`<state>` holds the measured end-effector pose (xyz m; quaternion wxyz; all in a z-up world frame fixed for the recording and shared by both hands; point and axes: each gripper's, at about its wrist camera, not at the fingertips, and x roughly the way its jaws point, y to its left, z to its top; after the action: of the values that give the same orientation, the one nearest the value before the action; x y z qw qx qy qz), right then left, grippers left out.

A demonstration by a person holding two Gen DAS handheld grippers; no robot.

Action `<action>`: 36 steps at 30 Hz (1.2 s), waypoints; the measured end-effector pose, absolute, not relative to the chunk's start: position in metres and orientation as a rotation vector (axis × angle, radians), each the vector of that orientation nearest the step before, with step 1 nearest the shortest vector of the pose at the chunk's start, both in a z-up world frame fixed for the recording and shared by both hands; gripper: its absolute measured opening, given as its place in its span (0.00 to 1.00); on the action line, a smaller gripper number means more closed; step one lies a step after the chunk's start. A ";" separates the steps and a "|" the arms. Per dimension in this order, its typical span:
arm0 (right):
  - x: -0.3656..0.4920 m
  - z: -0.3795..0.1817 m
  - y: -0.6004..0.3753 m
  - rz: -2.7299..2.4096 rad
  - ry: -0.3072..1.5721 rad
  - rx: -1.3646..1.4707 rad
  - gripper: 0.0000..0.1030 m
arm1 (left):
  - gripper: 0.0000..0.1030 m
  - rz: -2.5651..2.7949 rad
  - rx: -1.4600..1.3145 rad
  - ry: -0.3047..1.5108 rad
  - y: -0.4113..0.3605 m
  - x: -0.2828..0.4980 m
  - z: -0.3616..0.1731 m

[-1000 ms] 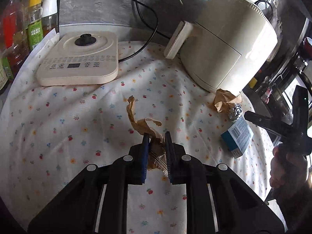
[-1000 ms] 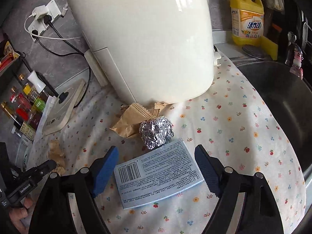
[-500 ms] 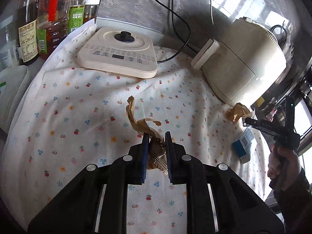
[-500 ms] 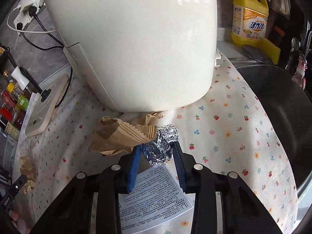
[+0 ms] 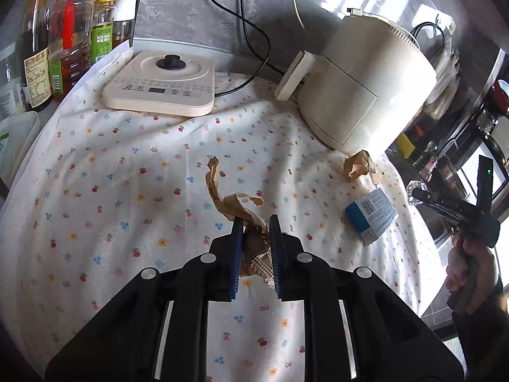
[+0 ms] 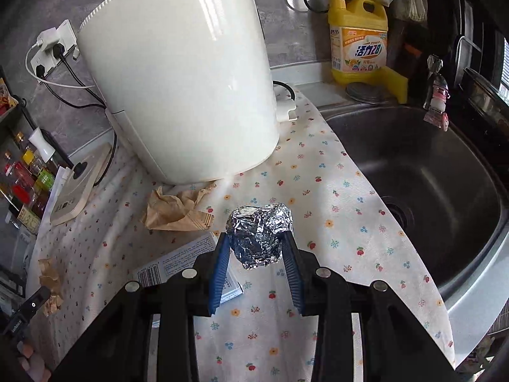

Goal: Collect trash
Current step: 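Carry the brown paper in the left tool while the right tool carries the foil ball to the bucket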

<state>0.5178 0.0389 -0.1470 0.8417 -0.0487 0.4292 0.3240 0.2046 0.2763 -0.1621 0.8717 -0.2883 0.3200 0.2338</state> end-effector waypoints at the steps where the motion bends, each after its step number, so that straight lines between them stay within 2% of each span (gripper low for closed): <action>1: 0.514 -0.146 0.028 0.693 0.902 -0.088 0.33 | 0.16 0.486 -0.599 0.671 0.269 0.206 -0.162; 23: 0.378 -0.126 -0.167 0.791 0.909 0.042 0.33 | 0.16 0.345 -0.475 0.676 0.061 0.205 -0.103; 36: 0.317 -0.145 -0.300 0.702 0.931 0.015 0.33 | 0.16 0.211 -0.435 0.762 -0.046 0.195 -0.125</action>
<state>0.3168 -0.3001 -0.1454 0.8348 0.0072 0.4396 0.3314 0.1953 -0.0462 -0.1246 0.8999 -0.2102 0.3684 0.1018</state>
